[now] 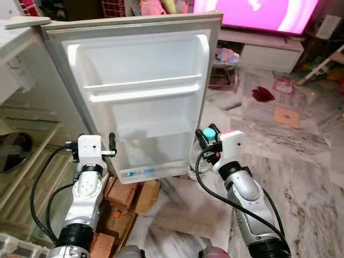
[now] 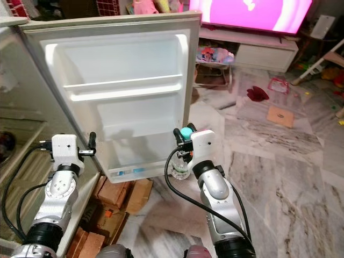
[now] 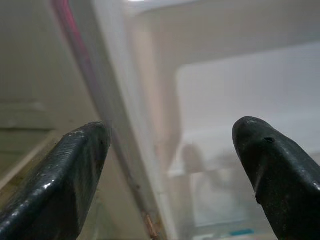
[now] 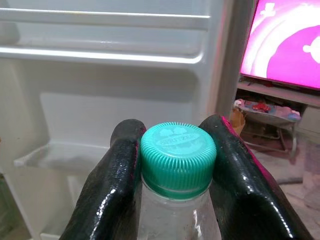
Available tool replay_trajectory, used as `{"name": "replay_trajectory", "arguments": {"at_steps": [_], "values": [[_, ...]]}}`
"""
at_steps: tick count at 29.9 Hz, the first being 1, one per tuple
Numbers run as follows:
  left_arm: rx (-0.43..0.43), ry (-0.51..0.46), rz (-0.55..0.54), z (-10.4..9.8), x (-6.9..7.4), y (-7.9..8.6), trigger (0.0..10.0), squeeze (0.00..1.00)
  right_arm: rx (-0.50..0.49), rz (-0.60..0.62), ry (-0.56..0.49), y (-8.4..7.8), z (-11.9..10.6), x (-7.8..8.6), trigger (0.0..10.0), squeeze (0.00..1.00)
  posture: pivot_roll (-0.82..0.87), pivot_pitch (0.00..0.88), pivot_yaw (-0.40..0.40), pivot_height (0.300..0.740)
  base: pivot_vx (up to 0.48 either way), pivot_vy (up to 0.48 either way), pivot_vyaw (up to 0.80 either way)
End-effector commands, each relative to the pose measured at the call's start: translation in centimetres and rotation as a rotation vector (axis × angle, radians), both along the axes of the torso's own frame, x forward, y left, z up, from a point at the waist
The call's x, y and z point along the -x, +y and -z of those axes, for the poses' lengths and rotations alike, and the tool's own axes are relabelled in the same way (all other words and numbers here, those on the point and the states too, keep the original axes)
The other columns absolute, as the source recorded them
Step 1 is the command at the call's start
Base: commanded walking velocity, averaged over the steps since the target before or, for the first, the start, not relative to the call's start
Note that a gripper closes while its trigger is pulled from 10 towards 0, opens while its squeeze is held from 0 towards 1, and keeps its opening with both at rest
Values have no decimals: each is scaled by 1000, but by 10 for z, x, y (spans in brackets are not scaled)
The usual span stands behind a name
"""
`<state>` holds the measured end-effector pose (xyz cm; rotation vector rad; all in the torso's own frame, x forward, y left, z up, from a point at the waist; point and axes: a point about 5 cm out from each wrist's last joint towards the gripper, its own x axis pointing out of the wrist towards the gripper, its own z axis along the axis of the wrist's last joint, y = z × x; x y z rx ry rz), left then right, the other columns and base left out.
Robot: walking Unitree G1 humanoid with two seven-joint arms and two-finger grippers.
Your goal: Restocking fridge
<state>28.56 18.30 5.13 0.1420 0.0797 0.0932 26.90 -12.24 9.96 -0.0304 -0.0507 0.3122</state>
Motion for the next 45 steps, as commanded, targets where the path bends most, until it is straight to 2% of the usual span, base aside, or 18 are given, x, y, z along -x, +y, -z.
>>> {"name": "replay_trajectory", "arguments": {"at_steps": [1, 11, 18, 27, 35, 42, 45], "values": [[0, -33, 40, -7, -4, -6, 10000, 0, 13, -6, -60, -2, -11, -2, 10000, 0, -48, 13, 12, 740, 364, 0, 0], [7, -28, 39, -7, -5, -7, 10000, 0, 27, -5, -70, -3, -10, 0, 10000, 0, -56, 11, 14, 740, 329, 0, 684], [11, -6, 12, -2, 4, 6, 10000, 0, 28, 8, -47, -6, -3, 5, 10000, 0, -51, 6, 8, 740, 36, 0, 409], [32, -10, 13, -2, 3, 3, 10000, 0, 7, 23, -45, -4, -3, 3, 10000, 0, -48, 6, 7, 740, 150, 0, 0], [42, 10, -1, 0, 3, 5, 10000, 0, -7, 37, -50, -9, -6, 0, 10000, 0, -51, 10, 6, 740, 0, 0, 0], [39, 4, 14, 0, 3, 3, 10000, 0, -5, 39, -44, -8, -3, 3, 10000, 0, -52, 11, 11, 740, 0, 436, 0], [36, 5, 17, -1, 2, 0, 10000, 0, -3, 38, -46, -8, -3, 2, 10000, 0, -52, 11, 11, 740, 0, 0, 0]]}}
